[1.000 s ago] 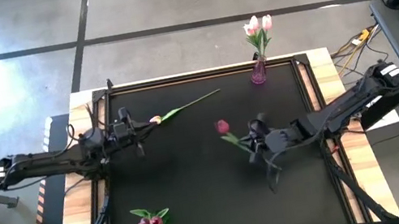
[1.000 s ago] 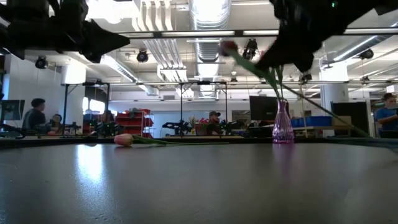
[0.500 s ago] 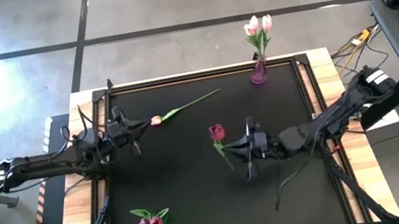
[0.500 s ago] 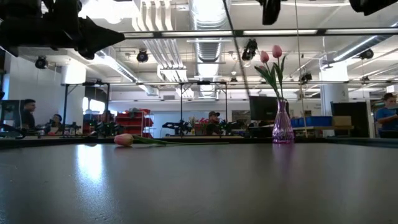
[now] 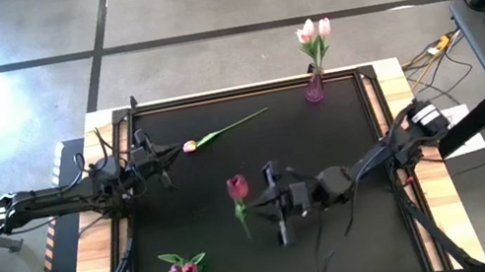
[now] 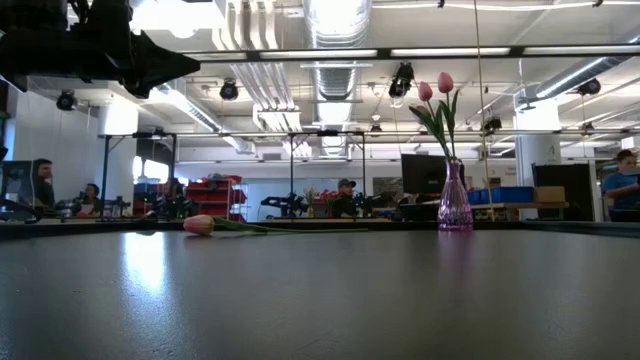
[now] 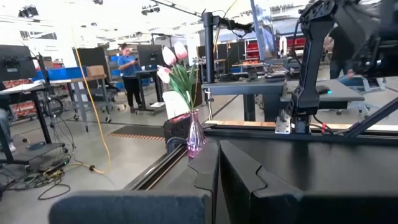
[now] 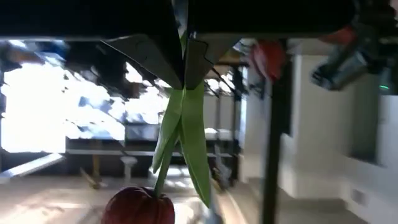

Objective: Sort flowers into vase by color
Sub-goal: Put the red flower into the green vase

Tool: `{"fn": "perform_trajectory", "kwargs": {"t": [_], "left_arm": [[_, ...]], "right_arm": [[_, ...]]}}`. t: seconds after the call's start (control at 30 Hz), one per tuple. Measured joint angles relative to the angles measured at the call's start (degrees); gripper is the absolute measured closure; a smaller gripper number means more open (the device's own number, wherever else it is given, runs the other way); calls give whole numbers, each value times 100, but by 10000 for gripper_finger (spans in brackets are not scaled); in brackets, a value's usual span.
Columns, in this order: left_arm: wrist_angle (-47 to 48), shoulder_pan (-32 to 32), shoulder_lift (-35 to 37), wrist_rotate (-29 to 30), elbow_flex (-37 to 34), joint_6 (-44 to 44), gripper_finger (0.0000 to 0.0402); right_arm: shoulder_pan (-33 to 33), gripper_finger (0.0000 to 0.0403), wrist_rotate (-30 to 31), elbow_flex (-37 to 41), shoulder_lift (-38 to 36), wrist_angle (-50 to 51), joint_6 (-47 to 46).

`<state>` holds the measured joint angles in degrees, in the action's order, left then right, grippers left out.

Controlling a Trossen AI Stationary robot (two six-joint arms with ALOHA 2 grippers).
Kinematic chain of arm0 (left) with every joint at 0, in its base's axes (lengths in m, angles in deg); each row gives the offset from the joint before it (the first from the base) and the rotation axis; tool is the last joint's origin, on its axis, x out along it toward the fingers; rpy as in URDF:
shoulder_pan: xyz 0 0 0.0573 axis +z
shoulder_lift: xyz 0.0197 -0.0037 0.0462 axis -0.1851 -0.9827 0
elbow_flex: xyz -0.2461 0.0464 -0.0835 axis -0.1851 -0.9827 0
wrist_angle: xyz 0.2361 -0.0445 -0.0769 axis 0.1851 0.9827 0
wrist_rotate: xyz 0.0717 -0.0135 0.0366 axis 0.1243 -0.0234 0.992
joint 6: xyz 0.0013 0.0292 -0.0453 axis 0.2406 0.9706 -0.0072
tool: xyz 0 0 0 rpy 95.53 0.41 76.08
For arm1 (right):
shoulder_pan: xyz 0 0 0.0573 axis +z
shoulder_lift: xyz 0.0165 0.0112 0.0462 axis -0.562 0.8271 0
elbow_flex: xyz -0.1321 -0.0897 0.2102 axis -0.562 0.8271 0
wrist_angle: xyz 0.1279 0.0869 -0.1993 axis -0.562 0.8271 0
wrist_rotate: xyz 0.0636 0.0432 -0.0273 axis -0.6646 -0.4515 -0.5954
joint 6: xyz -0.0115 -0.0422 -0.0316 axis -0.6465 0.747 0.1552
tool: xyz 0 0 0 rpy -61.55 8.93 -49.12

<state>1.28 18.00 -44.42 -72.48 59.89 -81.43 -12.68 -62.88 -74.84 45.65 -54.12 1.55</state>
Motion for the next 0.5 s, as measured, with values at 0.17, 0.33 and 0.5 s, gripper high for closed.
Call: {"fn": "perform_trajectory", "kwargs": {"t": [0.17,0.33,0.5], "left_arm": [[-7,0,2,0,0,-1,402],[-9,0,4,0,0,-2,402],[-14,0,4,0,0,-2,402]], "right_arm": [[0,394,-555,-918,539,11,321],[-16,394,-929,-1807,1079,11,595],[-65,394,-1349,-2665,1618,115,863]]}}
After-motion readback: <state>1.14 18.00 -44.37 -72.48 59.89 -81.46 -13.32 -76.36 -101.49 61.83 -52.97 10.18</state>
